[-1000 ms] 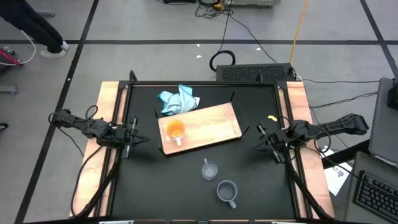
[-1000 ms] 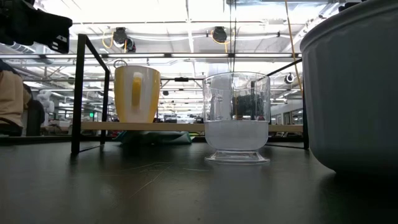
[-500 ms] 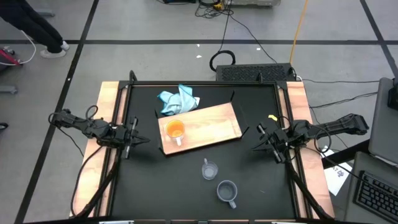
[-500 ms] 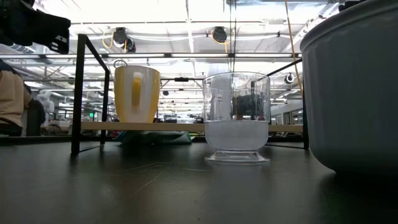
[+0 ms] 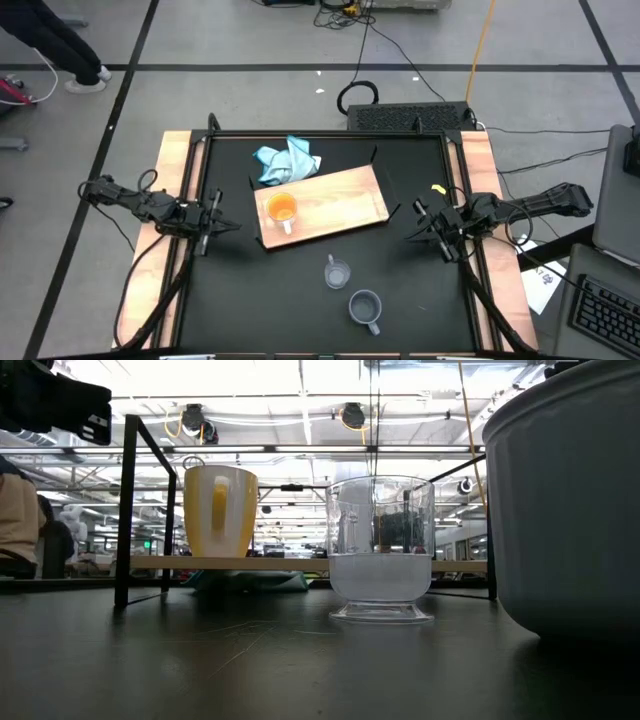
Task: Stack small to large cups/mugs on shelf
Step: Put the gray mug on the shelf
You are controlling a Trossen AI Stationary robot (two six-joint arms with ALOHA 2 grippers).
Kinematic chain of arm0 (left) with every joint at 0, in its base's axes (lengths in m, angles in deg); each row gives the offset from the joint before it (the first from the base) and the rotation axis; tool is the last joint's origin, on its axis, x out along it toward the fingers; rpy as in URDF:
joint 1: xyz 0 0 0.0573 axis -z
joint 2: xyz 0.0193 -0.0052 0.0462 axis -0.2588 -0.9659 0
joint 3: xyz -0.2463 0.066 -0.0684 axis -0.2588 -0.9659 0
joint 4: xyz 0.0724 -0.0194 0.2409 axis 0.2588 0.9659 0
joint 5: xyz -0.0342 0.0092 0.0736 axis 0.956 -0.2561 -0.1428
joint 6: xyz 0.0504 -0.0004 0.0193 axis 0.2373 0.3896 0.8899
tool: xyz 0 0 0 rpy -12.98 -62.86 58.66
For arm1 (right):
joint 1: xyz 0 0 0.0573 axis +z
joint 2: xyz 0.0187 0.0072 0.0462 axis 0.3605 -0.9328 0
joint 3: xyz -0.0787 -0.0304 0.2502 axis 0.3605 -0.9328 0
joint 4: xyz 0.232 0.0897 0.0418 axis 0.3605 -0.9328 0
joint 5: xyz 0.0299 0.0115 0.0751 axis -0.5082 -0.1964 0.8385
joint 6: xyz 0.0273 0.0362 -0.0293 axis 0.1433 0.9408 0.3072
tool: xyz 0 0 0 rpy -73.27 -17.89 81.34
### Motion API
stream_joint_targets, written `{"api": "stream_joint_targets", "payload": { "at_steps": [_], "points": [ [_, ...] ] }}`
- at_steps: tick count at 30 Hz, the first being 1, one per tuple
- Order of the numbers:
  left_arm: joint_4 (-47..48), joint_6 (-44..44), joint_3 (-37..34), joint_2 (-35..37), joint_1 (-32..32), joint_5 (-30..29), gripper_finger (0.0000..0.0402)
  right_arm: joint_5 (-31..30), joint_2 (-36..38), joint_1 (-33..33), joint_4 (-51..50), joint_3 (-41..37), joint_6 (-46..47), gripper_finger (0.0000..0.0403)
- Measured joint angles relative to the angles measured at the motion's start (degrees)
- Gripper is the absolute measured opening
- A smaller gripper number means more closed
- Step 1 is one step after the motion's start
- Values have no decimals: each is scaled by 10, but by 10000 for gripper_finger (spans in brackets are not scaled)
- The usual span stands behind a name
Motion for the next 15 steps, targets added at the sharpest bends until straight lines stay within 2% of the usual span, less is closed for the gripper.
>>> {"api": "stream_joint_targets", "payload": {
  "at_steps": [7,15],
  "points": [
    [1,1,0,0,0,-2,19,0,0,0,0,0,0,25],
    [-1,4,0,0,0,-3,4,0,0,0,0,0,0,25]
  ]
}}
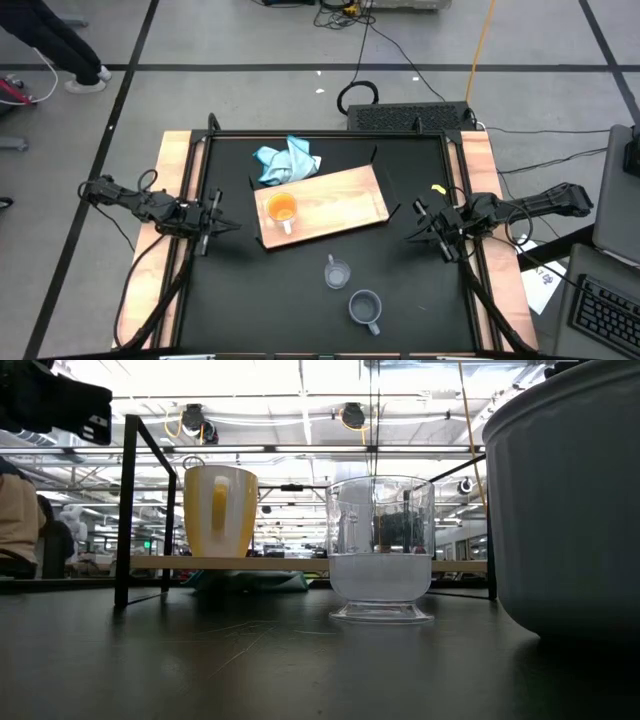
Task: Stack small to large cups/mugs on shelf
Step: Put the gray mug on the shelf
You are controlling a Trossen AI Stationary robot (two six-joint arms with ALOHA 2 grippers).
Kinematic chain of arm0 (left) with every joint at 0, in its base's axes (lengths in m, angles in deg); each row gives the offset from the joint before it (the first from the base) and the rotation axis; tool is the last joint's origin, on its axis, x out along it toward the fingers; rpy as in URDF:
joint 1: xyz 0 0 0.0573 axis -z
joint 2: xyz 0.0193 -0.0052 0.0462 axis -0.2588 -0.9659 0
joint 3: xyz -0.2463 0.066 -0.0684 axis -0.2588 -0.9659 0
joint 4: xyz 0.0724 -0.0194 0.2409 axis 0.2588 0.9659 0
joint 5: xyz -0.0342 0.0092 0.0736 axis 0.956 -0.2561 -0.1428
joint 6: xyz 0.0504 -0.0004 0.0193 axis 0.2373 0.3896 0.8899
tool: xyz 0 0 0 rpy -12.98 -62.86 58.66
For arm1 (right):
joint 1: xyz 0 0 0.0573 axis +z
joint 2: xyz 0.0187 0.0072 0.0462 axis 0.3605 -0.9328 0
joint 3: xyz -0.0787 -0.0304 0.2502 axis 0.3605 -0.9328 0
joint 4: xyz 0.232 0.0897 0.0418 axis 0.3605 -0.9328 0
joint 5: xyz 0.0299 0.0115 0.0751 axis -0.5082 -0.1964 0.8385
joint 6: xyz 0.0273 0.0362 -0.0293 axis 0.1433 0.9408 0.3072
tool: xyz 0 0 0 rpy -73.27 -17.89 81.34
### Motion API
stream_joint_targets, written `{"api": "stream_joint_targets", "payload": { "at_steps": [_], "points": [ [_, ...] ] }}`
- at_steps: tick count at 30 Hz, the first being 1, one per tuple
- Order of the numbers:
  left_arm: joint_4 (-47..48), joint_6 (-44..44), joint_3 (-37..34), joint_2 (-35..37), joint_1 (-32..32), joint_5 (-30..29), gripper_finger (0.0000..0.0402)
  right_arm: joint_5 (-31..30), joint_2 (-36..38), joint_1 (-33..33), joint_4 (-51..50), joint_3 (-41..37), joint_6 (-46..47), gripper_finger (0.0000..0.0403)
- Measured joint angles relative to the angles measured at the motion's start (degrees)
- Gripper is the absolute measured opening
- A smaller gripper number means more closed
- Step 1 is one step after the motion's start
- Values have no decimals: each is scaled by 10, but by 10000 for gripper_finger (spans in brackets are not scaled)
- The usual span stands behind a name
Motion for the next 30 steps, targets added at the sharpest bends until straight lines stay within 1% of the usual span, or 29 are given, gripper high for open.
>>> {"api": "stream_joint_targets", "payload": {
  "at_steps": [3,9,12,24,30],
  "points": [
    [-1,1,0,0,0,0,3,0,0,0,0,0,0,25],
    [-1,-4,0,0,0,0,24,0,0,0,0,0,0,25],
    [-1,-4,0,0,0,0,27,0,0,0,0,0,0,25],
    [-1,10,0,0,0,-1,3,0,0,0,0,0,0,25],
    [-1,10,0,0,0,-1,23,0,0,0,1,0,0,25]
  ]
}}
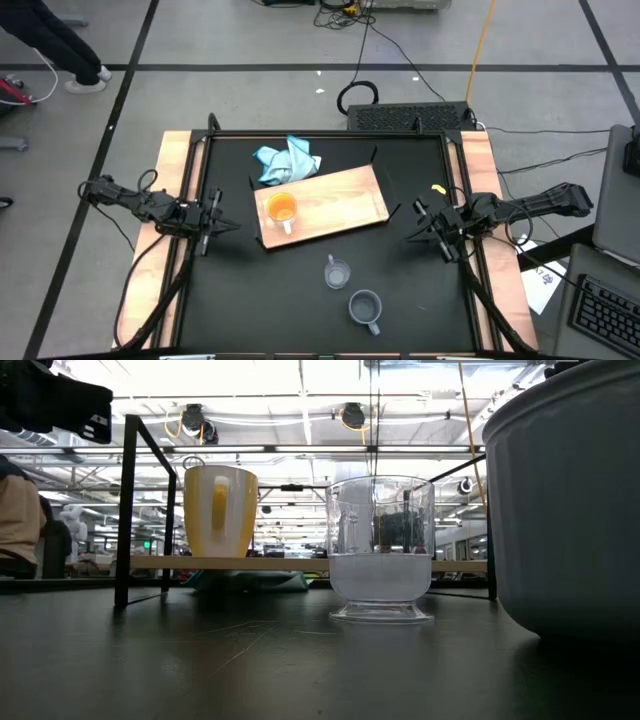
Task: Stack small to large cups/mugs on shelf
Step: Put the gray mug on the shelf
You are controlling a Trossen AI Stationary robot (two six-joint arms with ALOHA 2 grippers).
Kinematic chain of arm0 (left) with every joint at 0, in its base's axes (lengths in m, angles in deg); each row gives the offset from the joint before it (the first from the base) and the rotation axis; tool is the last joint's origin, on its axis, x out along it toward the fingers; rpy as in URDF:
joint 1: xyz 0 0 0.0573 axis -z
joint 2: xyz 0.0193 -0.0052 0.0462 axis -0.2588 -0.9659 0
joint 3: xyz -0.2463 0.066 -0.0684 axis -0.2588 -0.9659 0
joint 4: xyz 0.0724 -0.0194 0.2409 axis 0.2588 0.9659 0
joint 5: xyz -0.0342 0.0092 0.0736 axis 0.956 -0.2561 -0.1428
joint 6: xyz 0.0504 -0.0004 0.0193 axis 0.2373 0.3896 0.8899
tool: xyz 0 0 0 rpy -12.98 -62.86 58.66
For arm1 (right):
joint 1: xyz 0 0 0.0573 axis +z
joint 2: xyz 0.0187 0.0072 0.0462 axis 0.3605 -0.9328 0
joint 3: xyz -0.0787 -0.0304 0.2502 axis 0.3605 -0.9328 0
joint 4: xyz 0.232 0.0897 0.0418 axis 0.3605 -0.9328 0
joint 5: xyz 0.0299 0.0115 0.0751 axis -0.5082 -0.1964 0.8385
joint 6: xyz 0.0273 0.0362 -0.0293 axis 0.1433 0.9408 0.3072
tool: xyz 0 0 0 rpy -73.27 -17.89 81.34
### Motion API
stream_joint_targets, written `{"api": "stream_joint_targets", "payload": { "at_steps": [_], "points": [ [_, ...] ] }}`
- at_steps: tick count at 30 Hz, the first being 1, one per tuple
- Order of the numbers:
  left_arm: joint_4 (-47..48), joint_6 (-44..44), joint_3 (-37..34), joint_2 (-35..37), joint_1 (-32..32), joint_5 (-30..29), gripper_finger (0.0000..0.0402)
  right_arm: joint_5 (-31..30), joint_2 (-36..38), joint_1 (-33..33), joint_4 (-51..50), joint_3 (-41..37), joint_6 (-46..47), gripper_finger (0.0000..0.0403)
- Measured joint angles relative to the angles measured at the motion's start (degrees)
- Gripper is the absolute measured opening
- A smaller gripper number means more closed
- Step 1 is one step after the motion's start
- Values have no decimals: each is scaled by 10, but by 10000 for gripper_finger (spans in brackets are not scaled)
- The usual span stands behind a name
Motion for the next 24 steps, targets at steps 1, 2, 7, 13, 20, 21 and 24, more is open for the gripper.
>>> {"api": "stream_joint_targets", "payload": {
  "at_steps": [1,2,7,13,20,21,24],
  "points": [
    [0,0,0,0,0,0,26,0,0,0,4,0,0,25],
    [0,0,0,0,0,0,28,0,0,0,14,0,0,25],
    [0,0,0,0,0,0,32,0,0,0,25,0,0,25],
    [0,0,0,0,0,0,33,0,0,0,73,0,-73,24],
    [0,-7,0,0,0,0,33,0,-1,0,87,0,-88,3],
    [0,-13,0,0,0,0,33,0,-4,0,89,1,-90,2],
    [0,-24,0,0,0,0,33,-3,-15,0,75,19,-86,1]
  ]
}}
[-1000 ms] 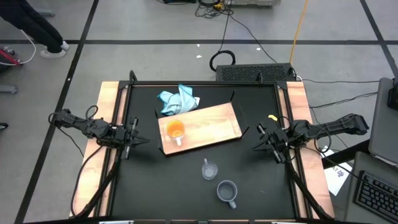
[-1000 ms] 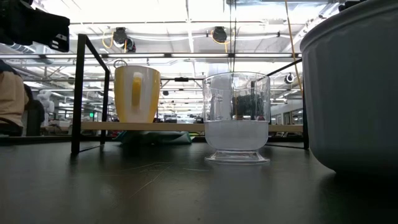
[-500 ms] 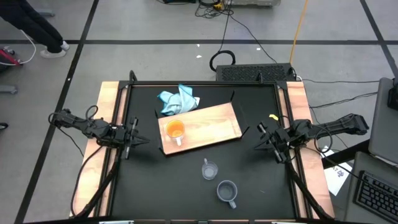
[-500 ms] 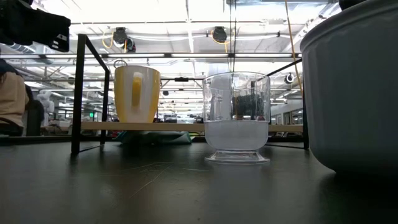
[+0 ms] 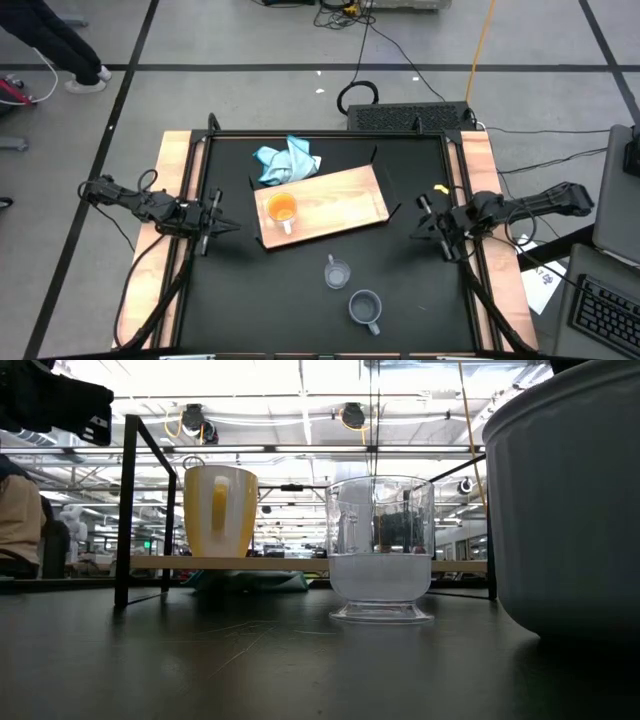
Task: Stack small to large cups/mugs on shelf
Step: Put the gray mug on the shelf
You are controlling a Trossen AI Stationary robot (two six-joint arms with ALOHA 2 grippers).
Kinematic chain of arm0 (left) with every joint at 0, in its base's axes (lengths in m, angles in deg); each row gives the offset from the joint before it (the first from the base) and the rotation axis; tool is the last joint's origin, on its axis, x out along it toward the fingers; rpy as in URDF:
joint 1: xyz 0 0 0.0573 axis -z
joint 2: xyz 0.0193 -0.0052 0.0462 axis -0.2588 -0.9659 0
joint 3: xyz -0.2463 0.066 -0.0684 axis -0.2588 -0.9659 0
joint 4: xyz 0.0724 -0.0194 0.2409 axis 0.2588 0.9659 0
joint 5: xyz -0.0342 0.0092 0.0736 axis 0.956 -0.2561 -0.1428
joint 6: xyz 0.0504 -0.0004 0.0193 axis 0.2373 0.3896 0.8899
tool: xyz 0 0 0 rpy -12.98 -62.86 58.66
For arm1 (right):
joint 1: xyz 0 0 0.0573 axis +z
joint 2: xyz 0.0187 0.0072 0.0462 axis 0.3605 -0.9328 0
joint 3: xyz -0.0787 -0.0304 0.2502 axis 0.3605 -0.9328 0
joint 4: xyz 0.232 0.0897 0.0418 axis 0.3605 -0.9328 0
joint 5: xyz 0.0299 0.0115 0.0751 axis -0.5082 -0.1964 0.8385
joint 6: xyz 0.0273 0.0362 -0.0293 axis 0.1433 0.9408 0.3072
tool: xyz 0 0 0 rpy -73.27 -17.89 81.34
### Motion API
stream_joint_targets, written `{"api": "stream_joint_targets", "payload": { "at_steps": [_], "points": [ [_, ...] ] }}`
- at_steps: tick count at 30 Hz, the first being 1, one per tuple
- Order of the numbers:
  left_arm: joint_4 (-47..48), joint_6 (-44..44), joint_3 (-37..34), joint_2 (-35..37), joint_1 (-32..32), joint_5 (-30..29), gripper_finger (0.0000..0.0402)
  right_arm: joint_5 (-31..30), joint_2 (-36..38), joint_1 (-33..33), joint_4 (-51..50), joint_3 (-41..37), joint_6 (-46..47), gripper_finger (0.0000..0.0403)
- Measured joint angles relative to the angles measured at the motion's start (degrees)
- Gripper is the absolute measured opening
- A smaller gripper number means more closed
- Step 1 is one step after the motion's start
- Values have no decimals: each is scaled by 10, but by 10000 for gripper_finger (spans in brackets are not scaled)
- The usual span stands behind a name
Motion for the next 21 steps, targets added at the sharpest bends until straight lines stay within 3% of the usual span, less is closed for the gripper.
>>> {"api": "stream_joint_targets", "payload": {
  "at_steps": [5,21],
  "points": [
    [0,-14,0,0,0,0,33,-1,-56,0,-69,78,13,0],
    [0,-21,0,0,0,0,33,-1,-352,0,-281,339,76,0]
  ]
}}
